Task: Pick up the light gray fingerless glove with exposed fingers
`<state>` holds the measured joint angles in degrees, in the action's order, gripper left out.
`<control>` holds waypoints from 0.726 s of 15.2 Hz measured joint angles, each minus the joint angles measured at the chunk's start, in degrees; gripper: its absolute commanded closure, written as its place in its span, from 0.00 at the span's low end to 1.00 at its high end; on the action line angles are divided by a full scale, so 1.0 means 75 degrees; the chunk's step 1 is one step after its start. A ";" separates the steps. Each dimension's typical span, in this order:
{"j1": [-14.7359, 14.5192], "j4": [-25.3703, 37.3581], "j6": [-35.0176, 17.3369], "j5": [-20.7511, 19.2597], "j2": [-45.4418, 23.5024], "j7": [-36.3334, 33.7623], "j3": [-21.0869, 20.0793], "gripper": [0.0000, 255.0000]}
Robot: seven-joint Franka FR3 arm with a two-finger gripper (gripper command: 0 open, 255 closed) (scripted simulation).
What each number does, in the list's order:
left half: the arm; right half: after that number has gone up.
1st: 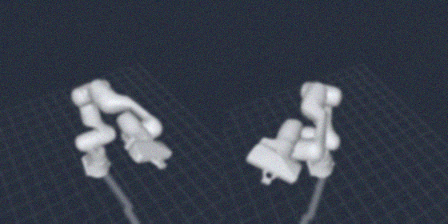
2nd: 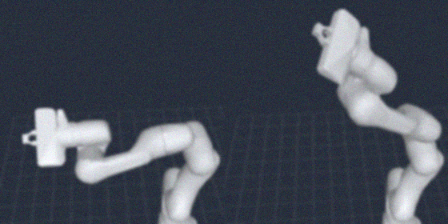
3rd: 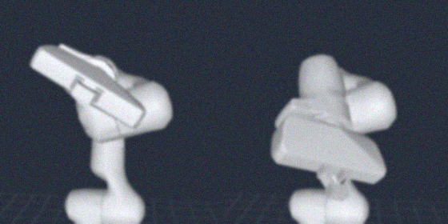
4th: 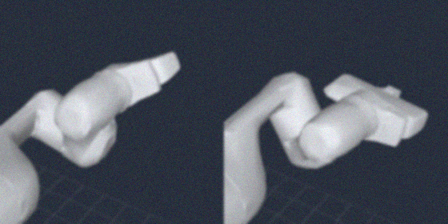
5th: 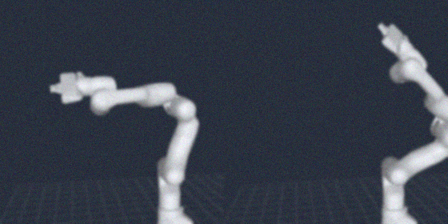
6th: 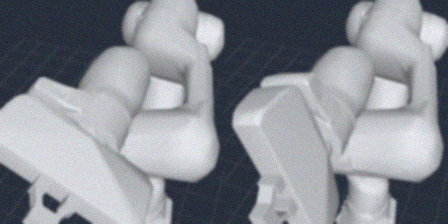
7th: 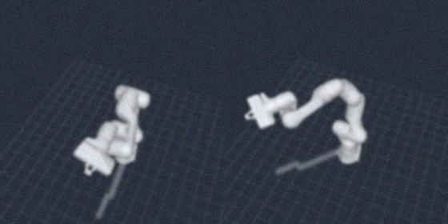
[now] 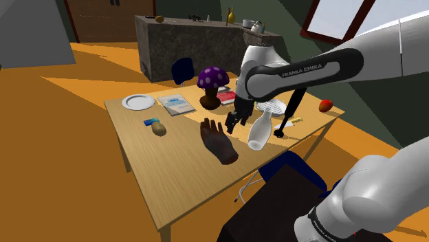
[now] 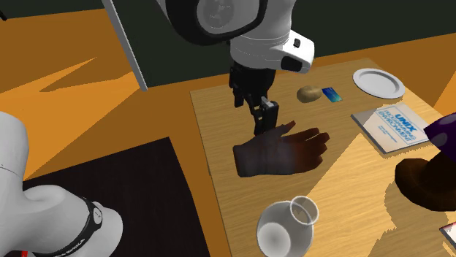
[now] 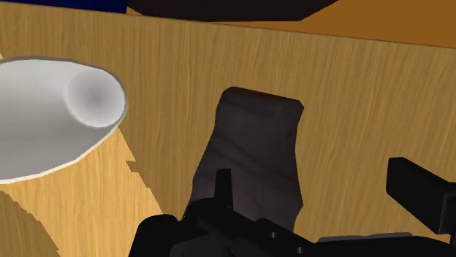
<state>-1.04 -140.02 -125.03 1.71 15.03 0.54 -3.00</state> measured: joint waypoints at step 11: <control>-0.0027 0.1727 -0.2115 -0.0716 -0.3196 -0.0884 -0.0133 0.00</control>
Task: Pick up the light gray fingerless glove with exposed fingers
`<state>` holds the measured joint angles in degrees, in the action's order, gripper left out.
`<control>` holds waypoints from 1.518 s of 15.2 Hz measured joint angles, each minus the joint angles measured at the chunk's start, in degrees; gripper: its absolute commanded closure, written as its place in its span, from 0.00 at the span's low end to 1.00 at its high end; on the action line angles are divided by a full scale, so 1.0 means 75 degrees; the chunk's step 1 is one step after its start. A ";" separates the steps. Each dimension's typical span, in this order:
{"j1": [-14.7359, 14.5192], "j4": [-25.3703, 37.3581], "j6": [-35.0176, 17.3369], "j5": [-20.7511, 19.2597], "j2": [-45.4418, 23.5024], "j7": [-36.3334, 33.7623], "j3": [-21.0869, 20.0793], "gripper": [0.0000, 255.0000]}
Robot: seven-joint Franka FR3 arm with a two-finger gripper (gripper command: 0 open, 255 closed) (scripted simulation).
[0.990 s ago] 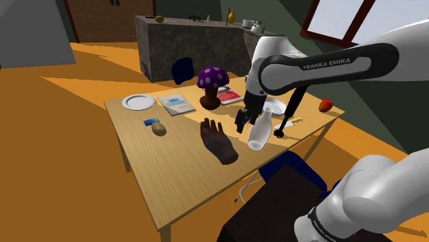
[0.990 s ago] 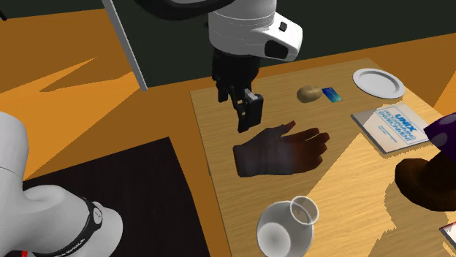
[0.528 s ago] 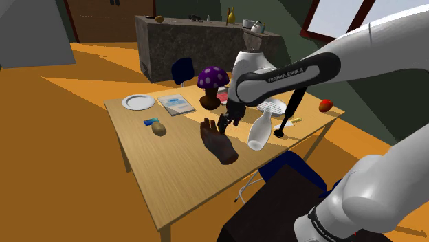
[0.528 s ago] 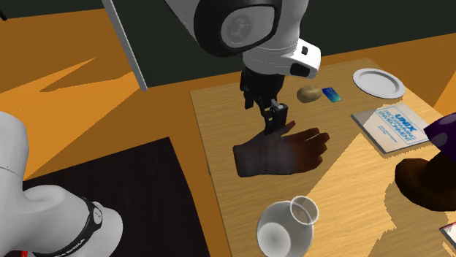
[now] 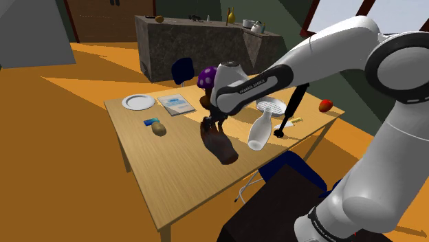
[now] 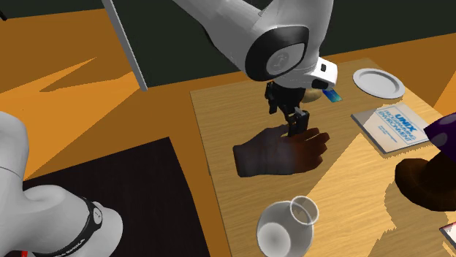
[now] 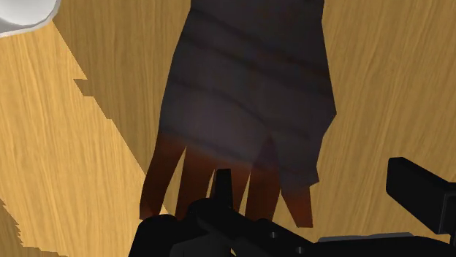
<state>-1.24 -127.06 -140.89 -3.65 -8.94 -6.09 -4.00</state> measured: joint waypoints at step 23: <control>-0.0063 0.0161 -0.0662 -0.0200 -0.0758 -0.0219 0.0047 1.00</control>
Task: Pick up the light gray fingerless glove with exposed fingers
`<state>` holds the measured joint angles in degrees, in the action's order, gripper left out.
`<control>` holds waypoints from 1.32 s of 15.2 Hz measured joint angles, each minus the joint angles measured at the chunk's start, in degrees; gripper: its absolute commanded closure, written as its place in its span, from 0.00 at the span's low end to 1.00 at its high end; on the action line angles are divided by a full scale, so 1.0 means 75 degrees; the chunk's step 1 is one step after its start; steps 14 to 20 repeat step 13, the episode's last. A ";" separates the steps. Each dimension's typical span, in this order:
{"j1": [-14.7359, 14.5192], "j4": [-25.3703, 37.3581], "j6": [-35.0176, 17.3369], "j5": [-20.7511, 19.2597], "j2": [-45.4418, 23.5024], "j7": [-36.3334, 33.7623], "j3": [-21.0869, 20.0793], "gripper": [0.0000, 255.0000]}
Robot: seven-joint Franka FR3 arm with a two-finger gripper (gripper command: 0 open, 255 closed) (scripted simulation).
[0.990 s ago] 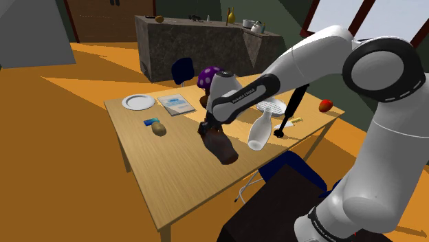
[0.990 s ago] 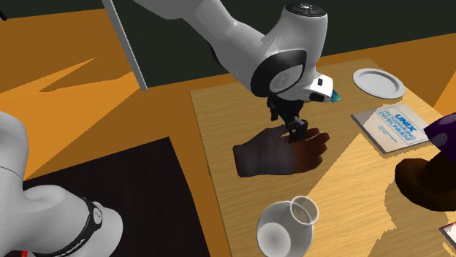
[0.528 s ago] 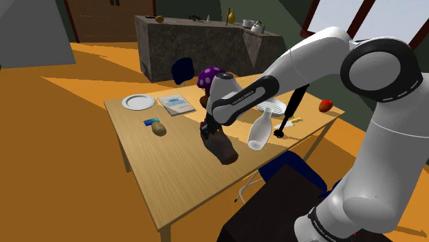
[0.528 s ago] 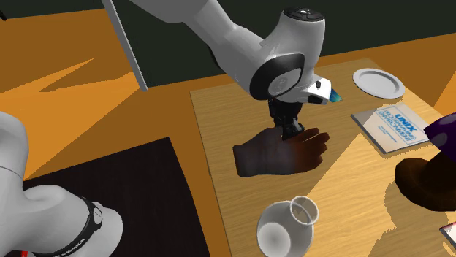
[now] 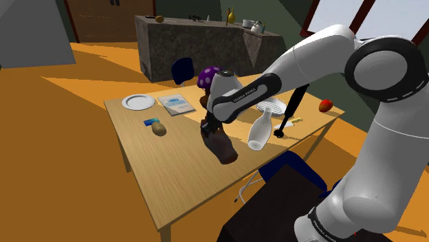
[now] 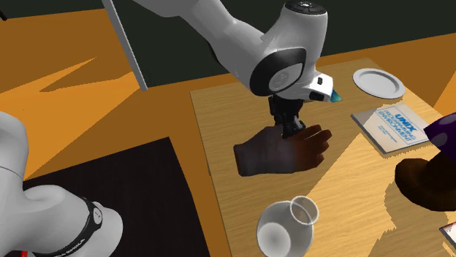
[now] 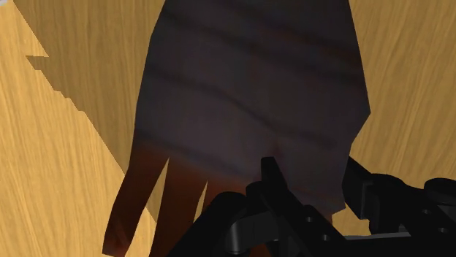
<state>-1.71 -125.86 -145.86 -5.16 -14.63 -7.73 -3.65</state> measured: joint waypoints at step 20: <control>0.0031 0.0318 0.1126 0.0176 0.0812 0.0155 -0.0056 1.00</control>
